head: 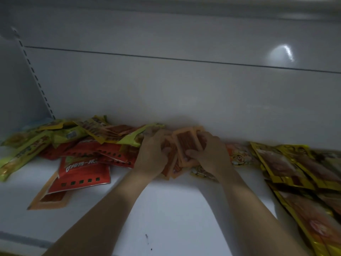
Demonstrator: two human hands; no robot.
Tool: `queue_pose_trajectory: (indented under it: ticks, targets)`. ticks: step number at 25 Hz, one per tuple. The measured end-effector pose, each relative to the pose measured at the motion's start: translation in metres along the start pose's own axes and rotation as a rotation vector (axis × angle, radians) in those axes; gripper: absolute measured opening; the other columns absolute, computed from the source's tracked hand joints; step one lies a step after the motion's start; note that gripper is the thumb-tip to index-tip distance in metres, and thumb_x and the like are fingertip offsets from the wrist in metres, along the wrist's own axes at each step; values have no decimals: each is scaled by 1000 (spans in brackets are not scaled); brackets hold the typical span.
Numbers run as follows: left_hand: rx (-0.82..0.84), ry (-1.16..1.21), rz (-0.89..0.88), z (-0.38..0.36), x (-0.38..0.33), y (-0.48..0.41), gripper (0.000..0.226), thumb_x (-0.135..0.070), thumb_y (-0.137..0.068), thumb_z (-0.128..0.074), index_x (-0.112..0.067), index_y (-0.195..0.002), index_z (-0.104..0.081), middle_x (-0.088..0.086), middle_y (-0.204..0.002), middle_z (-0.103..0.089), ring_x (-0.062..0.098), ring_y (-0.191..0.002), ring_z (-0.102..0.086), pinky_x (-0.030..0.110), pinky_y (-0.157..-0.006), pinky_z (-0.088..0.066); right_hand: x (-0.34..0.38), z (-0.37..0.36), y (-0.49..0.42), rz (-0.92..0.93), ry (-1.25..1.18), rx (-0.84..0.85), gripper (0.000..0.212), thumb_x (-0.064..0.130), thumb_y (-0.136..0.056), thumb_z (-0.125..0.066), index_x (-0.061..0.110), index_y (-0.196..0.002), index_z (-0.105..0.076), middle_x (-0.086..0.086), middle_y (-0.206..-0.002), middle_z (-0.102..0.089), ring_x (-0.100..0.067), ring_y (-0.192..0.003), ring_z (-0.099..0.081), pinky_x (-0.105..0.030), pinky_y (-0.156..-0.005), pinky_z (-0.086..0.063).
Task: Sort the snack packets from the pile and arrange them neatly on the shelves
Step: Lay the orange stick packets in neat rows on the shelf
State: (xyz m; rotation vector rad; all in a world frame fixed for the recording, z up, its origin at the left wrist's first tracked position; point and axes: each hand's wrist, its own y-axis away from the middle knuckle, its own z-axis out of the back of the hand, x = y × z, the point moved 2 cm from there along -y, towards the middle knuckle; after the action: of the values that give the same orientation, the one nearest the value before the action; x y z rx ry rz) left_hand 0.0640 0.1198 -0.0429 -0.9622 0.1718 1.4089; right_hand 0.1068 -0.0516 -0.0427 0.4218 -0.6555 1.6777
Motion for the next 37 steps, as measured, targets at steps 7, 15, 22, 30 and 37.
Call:
queue_pose_trajectory:
  ticks: [7,15,22,30,37]
  targets:
    - [-86,95,14,-6,11,-4,47,3,-81,-66,-11,-125,-59,15,-130,-44,34,-111,-52,39,-98,-43,-3,4,0,-12,-217,-118,73,10,-83,-72,23,-146,-37,3,-108,-62,-22,-108,-58,-20,-77,-35]
    - [-280,289,71,-1,12,-3,31,-1,-93,-57,-12,-122,-58,-7,-87,-57,19,-84,-58,26,-72,-43,-1,4,0,-48,-637,-125,22,5,-86,-67,19,-103,-66,4,-92,-71,-20,-92,-68,-28,-69,-52]
    - [-275,446,127,-7,-1,5,21,-29,-96,-45,-22,-80,-56,1,-76,-63,20,-73,-60,32,-64,-40,6,-8,6,12,-742,-78,21,8,-85,-67,21,-101,-70,-1,-95,-74,-23,-92,-70,-52,-85,-56]
    - [10,697,114,-15,0,9,33,-18,-82,-63,-13,-114,-56,5,-104,-69,18,-99,-68,43,-87,-54,15,-8,13,124,-654,-98,19,11,-83,-70,22,-98,-68,7,-88,-73,-11,-84,-69,-33,-75,-55]
    - [-45,729,183,-11,2,10,33,-1,-86,-65,-6,-118,-57,12,-108,-70,25,-102,-68,42,-88,-54,11,-5,8,115,-568,-156,18,17,-80,-77,24,-86,-61,3,-83,-70,-15,-78,-69,-37,-72,-56]
